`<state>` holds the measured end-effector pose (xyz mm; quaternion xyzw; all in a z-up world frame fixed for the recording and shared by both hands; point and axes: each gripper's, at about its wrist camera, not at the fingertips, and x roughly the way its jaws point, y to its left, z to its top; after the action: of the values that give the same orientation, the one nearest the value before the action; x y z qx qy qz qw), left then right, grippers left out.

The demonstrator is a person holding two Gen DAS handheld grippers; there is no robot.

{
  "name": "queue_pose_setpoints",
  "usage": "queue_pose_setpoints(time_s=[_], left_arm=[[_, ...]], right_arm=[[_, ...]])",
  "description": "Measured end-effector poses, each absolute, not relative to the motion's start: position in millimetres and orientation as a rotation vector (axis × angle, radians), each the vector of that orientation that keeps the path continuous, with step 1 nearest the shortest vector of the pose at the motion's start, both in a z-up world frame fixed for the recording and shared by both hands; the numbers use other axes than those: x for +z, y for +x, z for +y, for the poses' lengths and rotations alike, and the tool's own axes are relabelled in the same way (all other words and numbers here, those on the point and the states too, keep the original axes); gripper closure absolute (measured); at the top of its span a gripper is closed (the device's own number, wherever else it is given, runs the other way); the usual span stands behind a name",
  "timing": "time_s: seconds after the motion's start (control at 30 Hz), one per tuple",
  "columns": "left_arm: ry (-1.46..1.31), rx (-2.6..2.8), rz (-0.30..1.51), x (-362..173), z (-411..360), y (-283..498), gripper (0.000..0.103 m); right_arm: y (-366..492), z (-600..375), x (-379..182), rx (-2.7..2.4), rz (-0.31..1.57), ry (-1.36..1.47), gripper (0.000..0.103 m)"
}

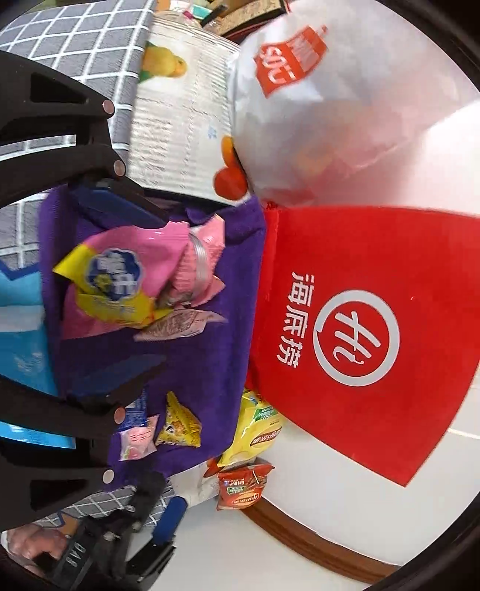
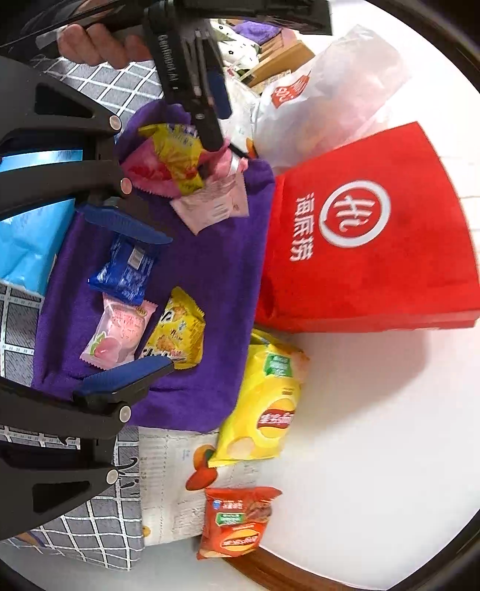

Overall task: Organize snacks
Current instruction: 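Open both tools to drop the packs onto the purple towel, then grasp the green chip bag with the right tool while the left tool grasps the pink lollipop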

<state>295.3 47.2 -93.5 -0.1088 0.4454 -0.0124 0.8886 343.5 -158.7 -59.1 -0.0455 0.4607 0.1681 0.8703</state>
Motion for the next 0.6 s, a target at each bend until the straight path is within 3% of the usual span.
queue_pose_setpoints(time_s=[0.37,0.6], left_arm=[[-0.207,-0.019,0.947,-92,71,210,0.035],[-0.247,-0.049,0.93,-95,86,160,0.036]], right_arm=[[300,-135,-8,0.333,0.815,-0.096,0.04],[250,-132,-18,0.268,0.763,-0.159,0.04]])
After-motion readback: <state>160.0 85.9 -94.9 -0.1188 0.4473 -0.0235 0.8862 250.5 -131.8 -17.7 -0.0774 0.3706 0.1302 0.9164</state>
